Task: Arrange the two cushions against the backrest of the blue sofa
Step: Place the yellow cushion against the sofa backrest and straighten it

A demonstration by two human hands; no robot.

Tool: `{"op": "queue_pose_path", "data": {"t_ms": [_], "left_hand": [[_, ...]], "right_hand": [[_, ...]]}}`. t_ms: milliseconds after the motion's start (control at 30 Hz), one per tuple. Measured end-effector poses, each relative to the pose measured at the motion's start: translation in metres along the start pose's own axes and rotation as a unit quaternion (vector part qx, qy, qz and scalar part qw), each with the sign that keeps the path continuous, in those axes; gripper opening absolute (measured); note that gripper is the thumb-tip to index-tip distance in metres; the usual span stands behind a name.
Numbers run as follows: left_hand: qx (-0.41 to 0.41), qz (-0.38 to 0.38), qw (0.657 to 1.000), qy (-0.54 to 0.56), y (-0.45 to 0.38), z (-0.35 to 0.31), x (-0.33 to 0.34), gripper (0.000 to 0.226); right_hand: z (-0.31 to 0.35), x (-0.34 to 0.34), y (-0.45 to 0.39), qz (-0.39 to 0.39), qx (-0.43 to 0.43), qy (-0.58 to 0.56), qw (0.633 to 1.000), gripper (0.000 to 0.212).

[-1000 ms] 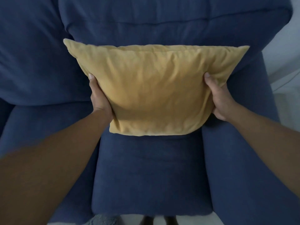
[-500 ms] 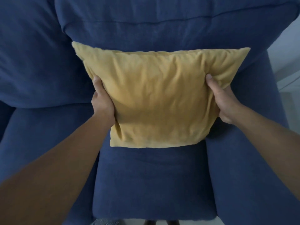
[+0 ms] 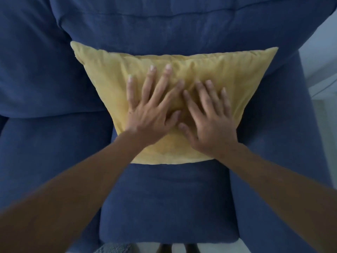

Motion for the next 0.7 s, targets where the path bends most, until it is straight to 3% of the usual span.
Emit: {"op": "queue_pose_path", "data": {"t_ms": [133, 333, 467, 567, 700], "left_hand": [[0.034, 0.036, 0.994, -0.093, -0.017, 0.024, 0.030, 0.076], [0.054, 0.025, 0.994, -0.093, -0.041, 0.039, 0.056, 0.075], [-0.032, 0.028, 0.994, -0.098, -0.045, 0.054, 0.061, 0.071], [-0.054, 0.032, 0.993, -0.102, -0.036, 0.047, 0.055, 0.069], [-0.120, -0.043, 0.983, -0.131, -0.001, 0.021, 0.030, 0.075]], "right_hand": [[-0.019, 0.032, -0.014, 0.025, -0.065, 0.069, 0.995, 0.078], [-0.060, 0.051, -0.037, 0.005, -0.119, 0.117, 0.986, 0.076], [-0.074, 0.047, -0.043, 0.026, -0.025, 0.099, 0.994, 0.077], [-0.070, 0.039, -0.039, 0.052, 0.029, 0.088, 0.994, 0.077], [-0.043, 0.015, -0.020, 0.026, 0.044, 0.078, 0.996, 0.082]]}}
Point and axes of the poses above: each hand's wrist, its own y-axis away from the middle knuckle, its own x-axis out of the palm, z = x × y, the point moved 2 cm from there along -y, towards the middle knuckle, and after that the axes turned 15 degrees about -z, right-handed, at the moved point
